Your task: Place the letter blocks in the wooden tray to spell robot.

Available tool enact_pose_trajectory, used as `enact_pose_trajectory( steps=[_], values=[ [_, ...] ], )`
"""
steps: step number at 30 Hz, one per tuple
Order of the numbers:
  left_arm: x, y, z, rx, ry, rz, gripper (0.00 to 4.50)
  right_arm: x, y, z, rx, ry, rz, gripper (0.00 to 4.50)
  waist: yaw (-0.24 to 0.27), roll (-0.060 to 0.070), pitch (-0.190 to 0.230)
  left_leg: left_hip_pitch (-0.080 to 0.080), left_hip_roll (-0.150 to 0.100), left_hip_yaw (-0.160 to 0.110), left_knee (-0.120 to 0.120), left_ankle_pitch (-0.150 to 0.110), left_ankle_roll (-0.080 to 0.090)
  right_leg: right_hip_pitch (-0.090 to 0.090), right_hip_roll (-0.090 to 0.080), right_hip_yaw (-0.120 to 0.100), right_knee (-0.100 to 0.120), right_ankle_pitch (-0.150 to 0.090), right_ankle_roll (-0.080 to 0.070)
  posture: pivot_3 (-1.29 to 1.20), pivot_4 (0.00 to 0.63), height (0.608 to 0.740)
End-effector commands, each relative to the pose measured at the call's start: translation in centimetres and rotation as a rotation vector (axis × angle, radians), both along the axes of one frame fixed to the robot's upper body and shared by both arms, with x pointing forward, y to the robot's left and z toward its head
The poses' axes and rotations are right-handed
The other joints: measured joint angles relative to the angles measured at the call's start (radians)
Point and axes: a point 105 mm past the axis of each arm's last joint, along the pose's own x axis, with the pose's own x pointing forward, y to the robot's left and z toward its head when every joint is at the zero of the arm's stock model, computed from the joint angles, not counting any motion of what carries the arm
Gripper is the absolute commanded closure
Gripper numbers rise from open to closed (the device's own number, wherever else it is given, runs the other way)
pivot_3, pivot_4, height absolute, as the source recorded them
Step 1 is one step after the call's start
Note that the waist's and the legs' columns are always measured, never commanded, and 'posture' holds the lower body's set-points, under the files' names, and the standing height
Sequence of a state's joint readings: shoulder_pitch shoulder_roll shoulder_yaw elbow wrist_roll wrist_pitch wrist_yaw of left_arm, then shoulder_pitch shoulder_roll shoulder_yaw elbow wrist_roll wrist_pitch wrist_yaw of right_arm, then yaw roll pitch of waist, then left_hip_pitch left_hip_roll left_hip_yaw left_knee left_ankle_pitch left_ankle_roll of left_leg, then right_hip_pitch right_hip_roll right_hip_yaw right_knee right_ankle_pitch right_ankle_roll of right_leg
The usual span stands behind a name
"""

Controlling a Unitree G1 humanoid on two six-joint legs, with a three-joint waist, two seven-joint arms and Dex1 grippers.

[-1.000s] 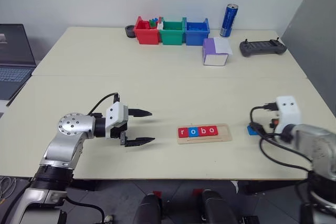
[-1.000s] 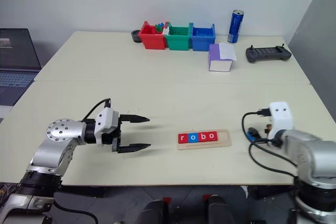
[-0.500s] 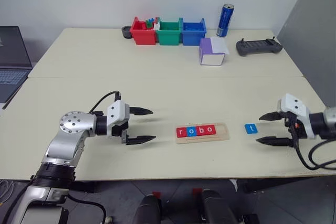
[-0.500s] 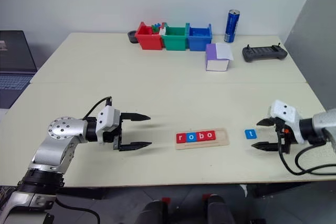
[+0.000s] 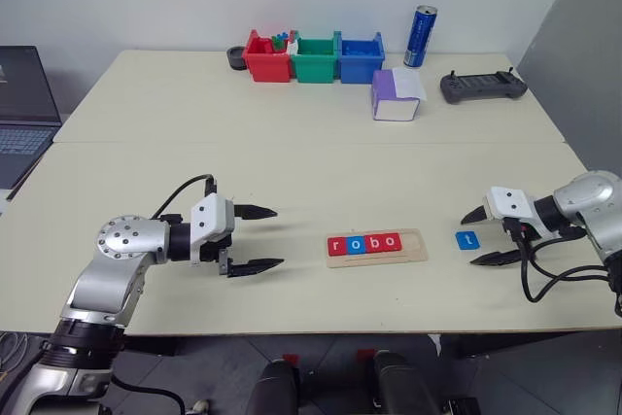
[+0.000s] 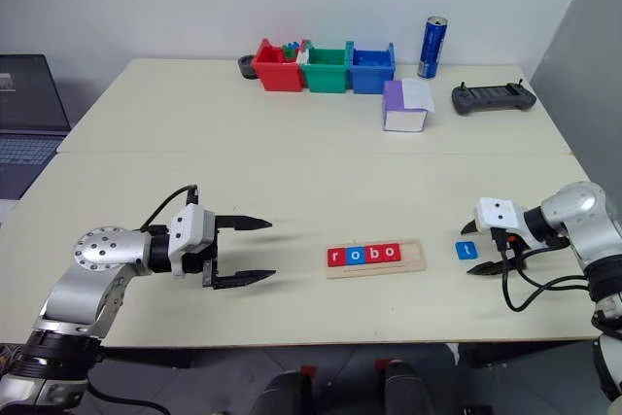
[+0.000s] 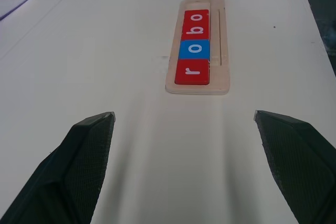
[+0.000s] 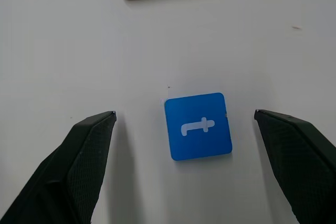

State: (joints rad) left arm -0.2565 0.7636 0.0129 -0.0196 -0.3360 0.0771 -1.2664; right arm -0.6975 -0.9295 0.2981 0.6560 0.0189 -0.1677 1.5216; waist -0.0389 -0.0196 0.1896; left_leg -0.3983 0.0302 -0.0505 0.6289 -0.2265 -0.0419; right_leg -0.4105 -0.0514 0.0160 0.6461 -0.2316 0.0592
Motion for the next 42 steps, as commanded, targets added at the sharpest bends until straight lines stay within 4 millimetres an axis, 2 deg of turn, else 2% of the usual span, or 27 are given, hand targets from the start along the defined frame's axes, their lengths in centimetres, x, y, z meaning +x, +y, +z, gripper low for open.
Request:
enact_pose_trajectory(
  steps=[1, 4, 7, 14, 15, 17, 19, 22, 25, 29, 32, 36, 42],
  values=[
    [-0.3, 0.0, 1.1, -0.01, -0.04, 0.008, 0.0, -0.3, -0.4, 0.2, -0.015, 0.038, 0.039, 0.01, 0.003, 0.0, 0.0, 0.0, 0.0, 0.0, 0.0, 0.0, 0.0, 0.0, 0.0, 0.0, 0.0, 0.0, 0.0, 0.0, 0.15, 0.74],
    [-0.4, 0.1, 1.2, -0.01, -0.039, 0.016, 0.0, -1.0, -0.9, -0.5, -0.047, 0.09, 0.053, 0.01, 0.006, 0.0, 0.0, 0.0, 0.0, 0.0, 0.0, 0.0, 0.0, 0.0, 0.0, 0.0, 0.0, 0.0, 0.0, 0.0, 0.15, 0.74],
    [-0.4, 0.2, 1.2, -0.009, -0.038, 0.022, 0.0, -0.7, -0.8, -0.7, -0.036, 0.095, 0.042, 0.56, 0.006, 0.0, 0.0, 0.001, 0.0, 0.0, 0.0, 0.0, 0.0, 0.001, 0.0, 0.0, 0.001, 0.0, 0.0, 0.0, 0.15, 0.74],
    [-0.2, 0.4, 1.4, -0.004, -0.04, 0.026, 0.0, 0.0, -1.0, -1.2, -0.069, 0.051, 0.03, 2.95, 0.006, 0.0, 0.0, 0.001, 0.0, 0.0, 0.0, 0.0, 0.0, 0.001, 0.0, 0.0, 0.001, 0.0, 0.0, 0.0, 0.15, 0.74],
    [-0.1, 0.4, 1.5, -0.004, -0.04, 0.026, 0.0, 0.1, -1.0, -1.1, -0.07, 0.048, 0.03, 3.05, 0.007, 0.0, 0.0, 0.002, 0.0, 0.0, 0.0, 0.0, 0.0, 0.001, 0.0, 0.0, 0.001, 0.0, 0.0, 0.0, 0.15, 0.74],
    [-0.1, 0.5, 1.6, -0.002, -0.042, 0.025, 0.0, 0.2, -0.8, -0.3, -0.054, 0.034, 0.037, 3.04, 0.006, 0.0, 0.0, 0.002, 0.0, 0.0, 0.0, 0.0, 0.0, 0.002, 0.0, 0.0, 0.001, 0.0, 0.0, 0.0, 0.15, 0.74],
    [0.0, 0.5, 1.6, -0.001, -0.042, 0.024, 0.0, 0.5, 0.0, 1.3, -0.005, 0.005, 0.047, 3.04, 0.006, 0.0, 0.0, 0.002, 0.0, 0.0, 0.0, 0.0, 0.0, 0.002, 0.0, 0.0, 0.001, 0.0, 0.0, 0.0, 0.15, 0.74],
    [0.0, 0.4, 1.6, 0.001, -0.042, 0.022, 0.0, 0.5, 2.5, 4.1, 0.094, -0.062, 0.106, 3.04, 0.005, 0.001, 0.0, 0.002, 0.0, 0.0, 0.0, 0.0, 0.0, 0.002, 0.0, 0.0, 0.002, 0.0, 0.0, 0.0, 0.15, 0.74],
    [0.0, 0.3, 1.6, -0.002, -0.041, 0.02, 0.0, -0.8, 5.2, 5.2, 0.137, -0.073, 0.193, 3.04, 0.005, 0.001, 0.0, 0.002, 0.0, -0.001, 0.0, 0.0, 0.0, 0.001, 0.0, 0.0, 0.002, 0.0, -0.001, 0.0, 0.15, 0.74],
    [0.1, 0.1, 1.5, -0.006, -0.038, 0.016, 0.0, -1.3, 7.4, 4.8, 0.129, -0.082, 0.202, 3.04, 0.008, 0.001, 0.0, 0.001, 0.0, -0.002, 0.0, 0.0, 0.0, 0.001, 0.0, -0.001, 0.002, -0.001, -0.001, 0.0, 0.15, 0.74],
    [0.2, 0.3, 1.5, -0.006, -0.04, 0.019, 0.0, -0.4, 7.0, 3.2, 0.038, -0.084, 0.134, 3.04, 0.008, 0.001, 0.0, 0.001, 0.0, -0.001, 0.001, 0.0, 0.0, 0.001, 0.0, -0.001, 0.002, 0.0, -0.001, 0.0, 0.15, 0.74],
    [0.0, 0.5, 1.3, -0.005, -0.038, 0.025, 0.0, 0.0, 7.7, 2.4, -0.005, -0.095, 0.139, 3.04, 0.008, 0.001, 0.0, 0.001, 0.0, -0.001, 0.001, 0.0, 0.0, 0.001, 0.0, -0.001, 0.002, 0.0, -0.001, 0.0, 0.15, 0.74],
    [-0.2, 0.4, 1.1, -0.009, -0.035, 0.029, 0.0, -0.4, 9.4, 2.7, 0.057, -0.065, 0.167, 3.04, 0.007, 0.001, 0.0, 0.001, 0.0, -0.001, 0.001, 0.0, 0.0, 0.001, 0.0, -0.001, 0.002, 0.0, -0.001, 0.0, 0.15, 0.74]
  ],
)
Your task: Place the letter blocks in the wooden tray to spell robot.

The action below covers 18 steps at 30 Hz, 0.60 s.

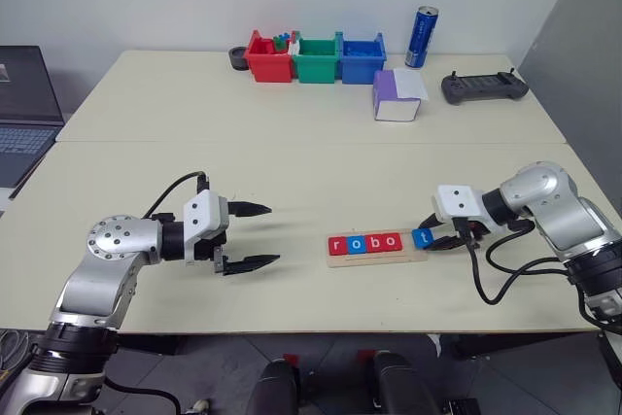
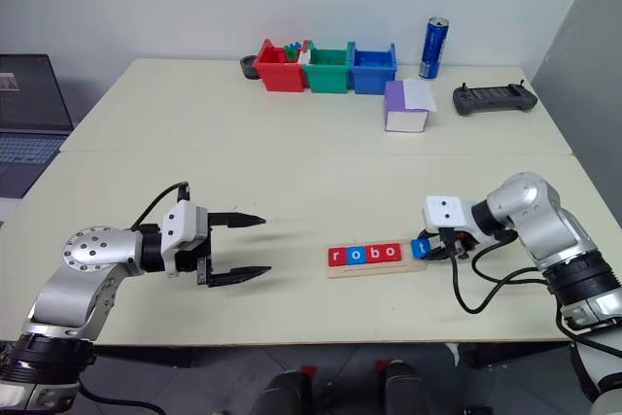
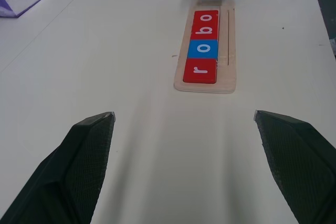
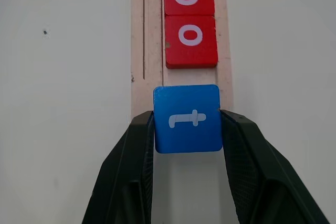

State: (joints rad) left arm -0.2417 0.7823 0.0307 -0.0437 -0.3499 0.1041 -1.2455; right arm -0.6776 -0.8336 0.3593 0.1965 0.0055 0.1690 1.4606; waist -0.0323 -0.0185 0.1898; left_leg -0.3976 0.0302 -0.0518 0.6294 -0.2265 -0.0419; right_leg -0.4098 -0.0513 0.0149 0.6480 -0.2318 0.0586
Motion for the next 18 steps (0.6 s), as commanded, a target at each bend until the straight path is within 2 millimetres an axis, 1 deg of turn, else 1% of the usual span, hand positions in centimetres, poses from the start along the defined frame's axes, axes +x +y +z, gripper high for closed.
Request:
enact_pose_trajectory(
  steps=[1, 8, 13, 18],
  values=[
    [-0.1, 0.0, 0.7, -0.008, -0.035, -0.001, 0.0, -0.1, 1.0, 1.4, 0.039, -0.019, 0.023, 3.04, 0.0, 0.0, 0.0, 0.0, 0.0, 0.0, 0.0, 0.0, 0.0, 0.0, 0.0, 0.0, 0.0, 0.0, 0.0, 0.0, 0.15, 0.74],
    [-0.3, -0.2, 1.0, -0.008, -0.039, 0.001, 0.0, 0.3, 1.4, 0.6, 0.022, -0.003, -0.002, 3.04, 0.0, 0.0, 0.0, 0.0, 0.0, 0.0, 0.0, 0.0, 0.0, 0.0, 0.0, 0.0, 0.0, 0.0, 0.0, 0.0, 0.15, 0.74],
    [-0.3, -0.3, 1.2, -0.007, -0.04, 0.002, 0.0, 0.7, 1.0, -0.2, -0.005, 0.004, -0.008, 3.04, 0.0, 0.0, 0.0, 0.0, 0.0, 0.0, 0.0, 0.0, 0.0, 0.0, 0.0, 0.0, 0.0, 0.0, 0.0, 0.0, 0.15, 0.74],
    [-0.3, -0.3, 1.2, -0.005, -0.038, 0.003, 0.0, 1.0, 0.9, -0.4, -0.014, 0.003, -0.008, 3.04, 0.0, 0.0, 0.0, 0.0, 0.0, 0.0, 0.0, 0.0, 0.0, 0.0, 0.0, 0.0, 0.0, 0.0, 0.0, 0.0, 0.15, 0.74]
  ],
)
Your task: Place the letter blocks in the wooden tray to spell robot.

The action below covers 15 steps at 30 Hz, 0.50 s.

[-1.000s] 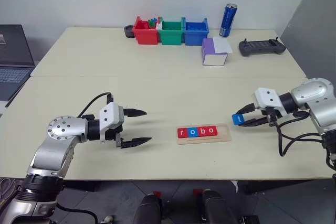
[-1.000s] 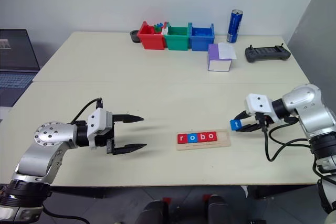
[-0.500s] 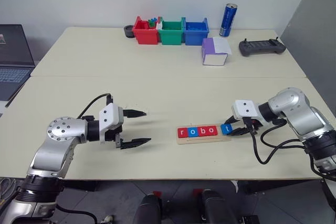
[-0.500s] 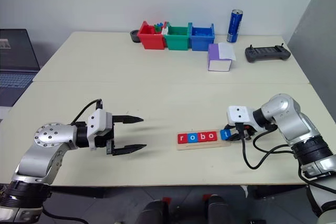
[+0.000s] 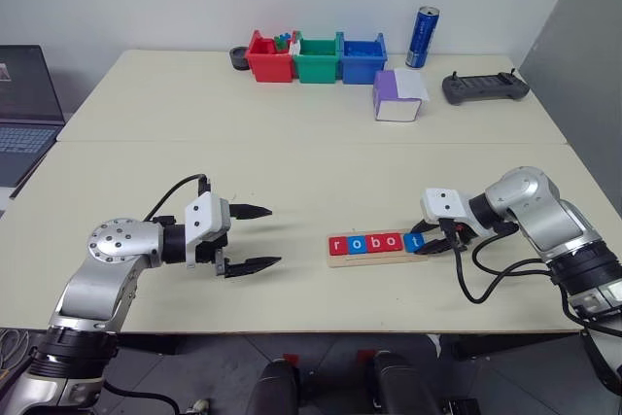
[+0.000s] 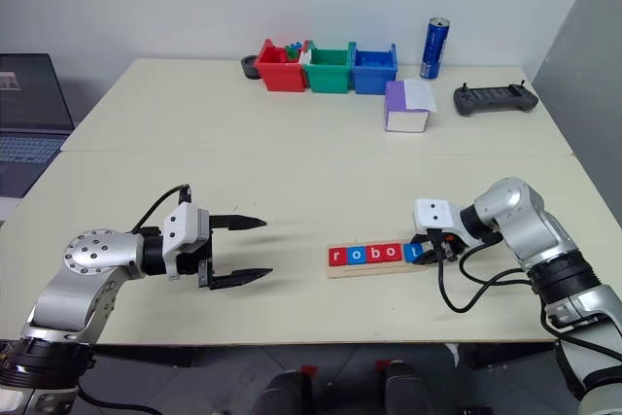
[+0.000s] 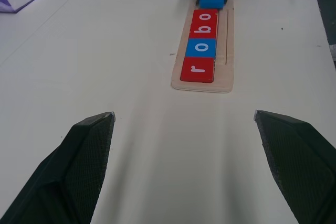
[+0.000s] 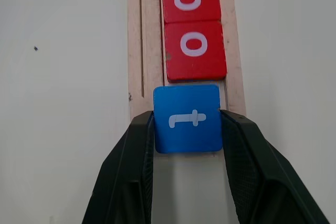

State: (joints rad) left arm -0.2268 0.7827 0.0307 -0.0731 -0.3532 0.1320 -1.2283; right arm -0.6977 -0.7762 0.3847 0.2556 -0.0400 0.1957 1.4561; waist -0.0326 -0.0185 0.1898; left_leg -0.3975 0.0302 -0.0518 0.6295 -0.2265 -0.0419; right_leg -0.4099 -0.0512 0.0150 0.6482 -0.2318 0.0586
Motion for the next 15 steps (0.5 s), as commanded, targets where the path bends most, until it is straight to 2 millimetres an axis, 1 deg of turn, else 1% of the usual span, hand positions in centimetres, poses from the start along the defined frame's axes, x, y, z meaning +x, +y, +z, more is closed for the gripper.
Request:
enact_pose_trajectory(
  steps=[1, 11, 15],
  values=[
    [-0.04, -0.03, 1.25, -0.002, -0.05, -0.006, 0.0, 0.46, 0.3, 0.91, -0.003, -0.04, 0.02, 3.04, 0.0, 0.0, 0.0, 0.0, 0.0, 0.0, 0.0, 0.0, 0.0, 0.0, 0.0, 0.0, 0.0, 0.0, 0.0, 0.0, 0.15, 0.74],
    [-0.08, -0.13, 1.14, -0.004, -0.05, -0.01, 0.0, 0.76, 0.59, 1.19, -0.008, -0.051, 0.034, 3.04, 0.0, 0.0, 0.0, 0.0, 0.0, 0.0, 0.0, 0.0, 0.0, 0.0, 0.0, 0.0, 0.0, 0.0, 0.0, 0.0, 0.15, 0.74],
    [-0.12, -0.15, 1.04, -0.005, -0.049, -0.01, 0.0, 0.35, 0.7, 0.97, -0.023, -0.037, 0.063, 3.04, 0.0, 0.0, 0.0, 0.0, 0.0, 0.0, 0.0, 0.0, 0.0, 0.0, 0.0, 0.0, 0.0, 0.0, 0.0, 0.0, 0.15, 0.74]
  ],
)
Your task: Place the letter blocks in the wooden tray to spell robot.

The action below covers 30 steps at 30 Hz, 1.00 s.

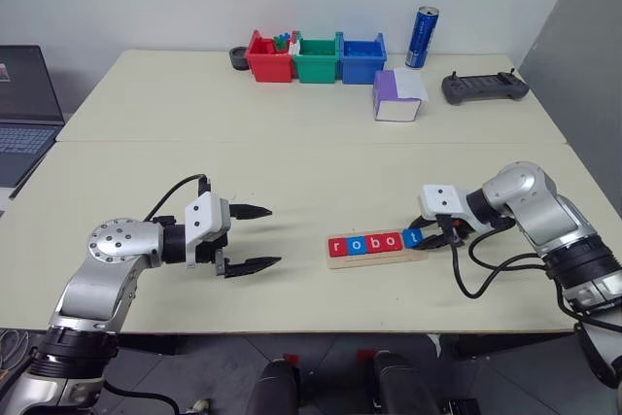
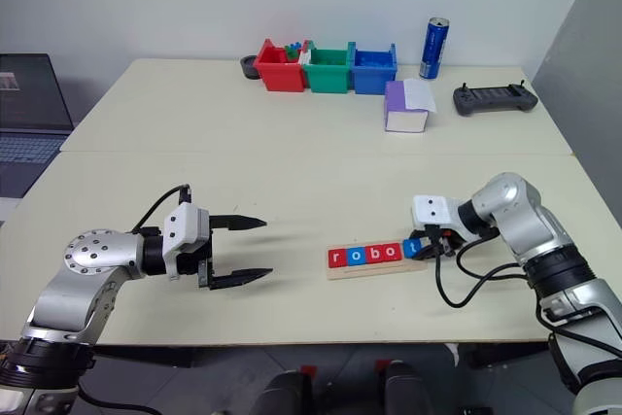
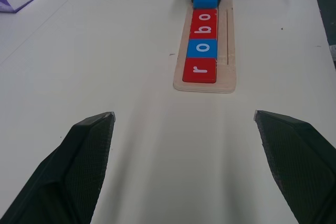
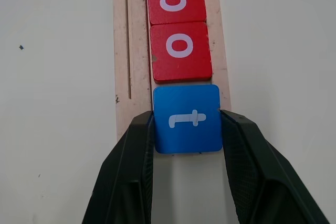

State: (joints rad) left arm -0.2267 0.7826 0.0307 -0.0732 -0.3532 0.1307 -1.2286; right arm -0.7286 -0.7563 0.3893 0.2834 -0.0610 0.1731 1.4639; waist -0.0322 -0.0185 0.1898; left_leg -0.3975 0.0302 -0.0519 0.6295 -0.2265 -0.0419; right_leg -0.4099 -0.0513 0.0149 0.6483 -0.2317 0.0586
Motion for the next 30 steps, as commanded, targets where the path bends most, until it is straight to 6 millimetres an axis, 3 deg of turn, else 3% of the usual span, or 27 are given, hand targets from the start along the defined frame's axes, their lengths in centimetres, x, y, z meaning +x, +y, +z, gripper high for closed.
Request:
enact_pose_trajectory(
  steps=[1, 30],
  values=[
    [-0.13, -0.12, 0.98, -0.005, -0.047, -0.009, 0.0, -0.2, 0.27, 0.56, -0.018, -0.016, 0.046, 3.04, 0.0, 0.0, 0.0, 0.0, 0.0, 0.0, 0.0, 0.0, 0.0, 0.0, 0.0, 0.0, 0.0, 0.0, 0.0, 0.0, 0.15, 0.74],
    [-0.46, 0.37, 0.02, -0.007, -0.033, -0.001, 0.0, 0.65, 0.36, 0.62, -0.021, -0.041, 0.029, 3.04, -0.002, 0.0, 0.0, 0.002, 0.0, 0.0, 0.0, 0.0, 0.0, 0.001, 0.0, 0.0, 0.002, 0.001, 0.001, 0.0, 0.15, 0.74]
  ],
)
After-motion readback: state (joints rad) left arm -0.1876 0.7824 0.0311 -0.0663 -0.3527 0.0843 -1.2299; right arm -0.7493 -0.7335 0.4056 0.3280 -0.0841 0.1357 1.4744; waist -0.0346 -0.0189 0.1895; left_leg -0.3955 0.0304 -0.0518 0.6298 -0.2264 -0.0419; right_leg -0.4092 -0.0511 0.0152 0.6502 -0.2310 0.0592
